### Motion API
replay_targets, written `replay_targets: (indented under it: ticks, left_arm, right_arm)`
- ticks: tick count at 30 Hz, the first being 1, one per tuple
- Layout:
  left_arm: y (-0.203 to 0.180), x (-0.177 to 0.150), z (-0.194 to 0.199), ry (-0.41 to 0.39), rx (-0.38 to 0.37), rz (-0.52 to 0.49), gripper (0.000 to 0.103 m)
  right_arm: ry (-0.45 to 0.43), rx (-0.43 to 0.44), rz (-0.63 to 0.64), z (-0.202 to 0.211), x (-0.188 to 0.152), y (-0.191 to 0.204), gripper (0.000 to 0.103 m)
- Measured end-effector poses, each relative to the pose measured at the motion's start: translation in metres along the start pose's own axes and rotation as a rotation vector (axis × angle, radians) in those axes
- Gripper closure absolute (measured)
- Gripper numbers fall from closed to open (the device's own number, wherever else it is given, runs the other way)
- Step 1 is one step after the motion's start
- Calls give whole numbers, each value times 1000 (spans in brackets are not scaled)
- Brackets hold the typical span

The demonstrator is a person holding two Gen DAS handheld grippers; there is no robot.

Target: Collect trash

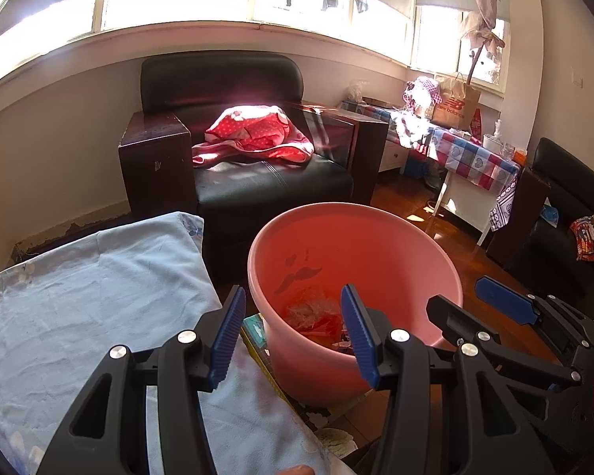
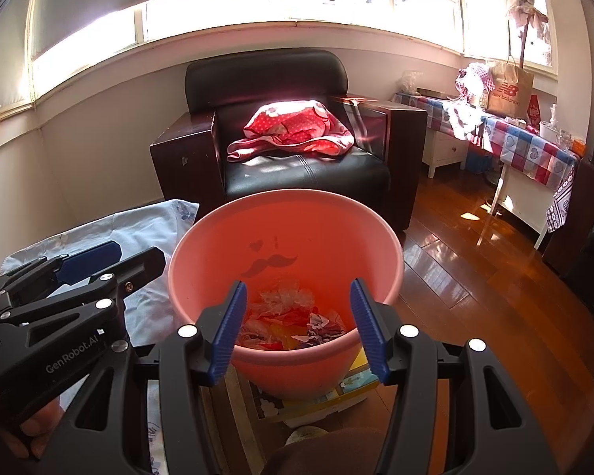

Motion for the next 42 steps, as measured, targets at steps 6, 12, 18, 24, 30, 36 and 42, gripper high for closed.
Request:
replay_targets:
  ticks: [6,12,18,24,30,36,42]
  left_arm:
    - [10,-1,17,-17,12,16,53]
    - [18,-3,25,-25,16,18,53]
    - [23,-2,32,-33,16,27,53]
    - [25,-3,35,-37,17,29,53]
    - [25,-3,36,-37,18,30,53]
    - [26,-3,36,-35,17,31,53]
    - [27,-3,36,-37,16,32,53]
  right_arm:
    - [-32,-14,32,13,1,14,48]
    - [-40,-14,44,19,2,21,48]
    - [-35,-13,49,19,1,25,48]
    - [-34,-13,49,19,-1,29,48]
    - [-31,-11,50,19,-2,31,48]
    - [-26,-9,51,17,-4,33,48]
    - [-23,-7,51,16,-4,30,48]
Point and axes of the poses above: each gripper's, at about its wrist camera, not at the fingertips, and z roughly against the way its jaws point, y to its left, x to its top, the point moved 9 cm from there along -z, roughly the way its jaws point, and after that the axes turned 12 degrees about x, right-handed, at the moved point
